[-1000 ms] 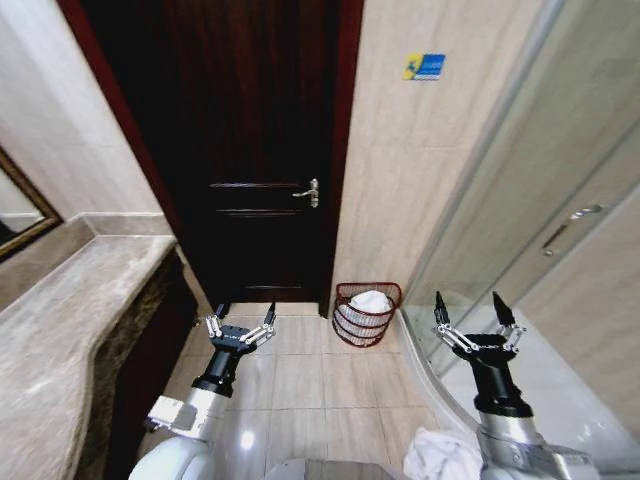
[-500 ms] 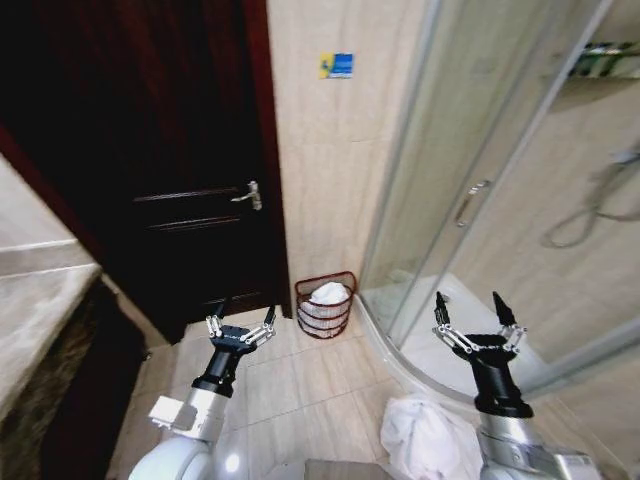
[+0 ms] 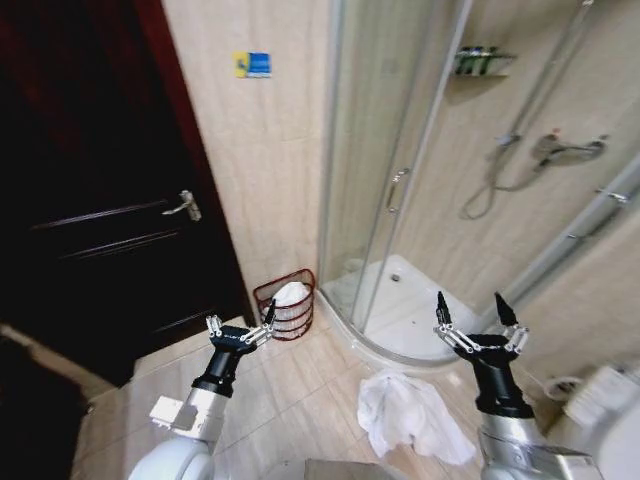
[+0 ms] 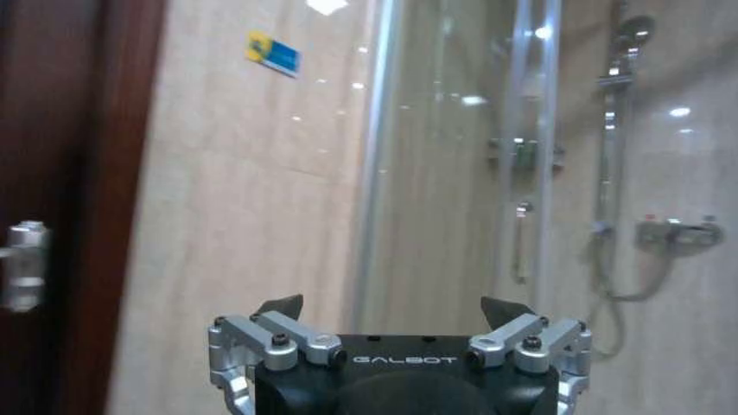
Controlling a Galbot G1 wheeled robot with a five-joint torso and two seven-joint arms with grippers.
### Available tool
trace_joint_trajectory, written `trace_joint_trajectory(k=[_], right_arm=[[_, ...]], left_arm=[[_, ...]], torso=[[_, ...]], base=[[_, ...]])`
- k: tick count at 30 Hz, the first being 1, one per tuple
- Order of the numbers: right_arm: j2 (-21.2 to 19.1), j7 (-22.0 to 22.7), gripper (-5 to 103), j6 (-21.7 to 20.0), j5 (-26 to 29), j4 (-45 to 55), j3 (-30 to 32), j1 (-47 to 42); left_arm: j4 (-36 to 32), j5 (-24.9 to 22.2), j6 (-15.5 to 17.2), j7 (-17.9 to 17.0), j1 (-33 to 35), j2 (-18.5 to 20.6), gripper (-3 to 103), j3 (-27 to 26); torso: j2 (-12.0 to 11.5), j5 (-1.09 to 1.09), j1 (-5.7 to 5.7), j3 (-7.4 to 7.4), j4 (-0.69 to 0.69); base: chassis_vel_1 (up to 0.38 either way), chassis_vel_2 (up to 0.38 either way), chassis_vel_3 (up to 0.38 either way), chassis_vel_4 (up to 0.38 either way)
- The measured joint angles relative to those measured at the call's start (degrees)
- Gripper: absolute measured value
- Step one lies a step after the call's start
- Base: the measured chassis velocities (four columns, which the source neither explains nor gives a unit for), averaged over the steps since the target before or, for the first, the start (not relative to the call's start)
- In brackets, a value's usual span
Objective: Discard the used towel into the hamper.
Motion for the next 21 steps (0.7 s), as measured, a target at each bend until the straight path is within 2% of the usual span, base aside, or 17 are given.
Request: trace_joint_trajectory(k=[21], right_arm=[[0.03, 0.0, 100, 0.15, 0.47, 0.12, 0.4, -0.11]], left_arm=[[0.0, 0.0, 0.0, 0.0, 0.0, 0.0, 100, 0.0]], torso=[[0.0, 0.01, 0.0, 0.0, 0.02]], base=[[-0.13, -0.12, -0.121, -0.124]])
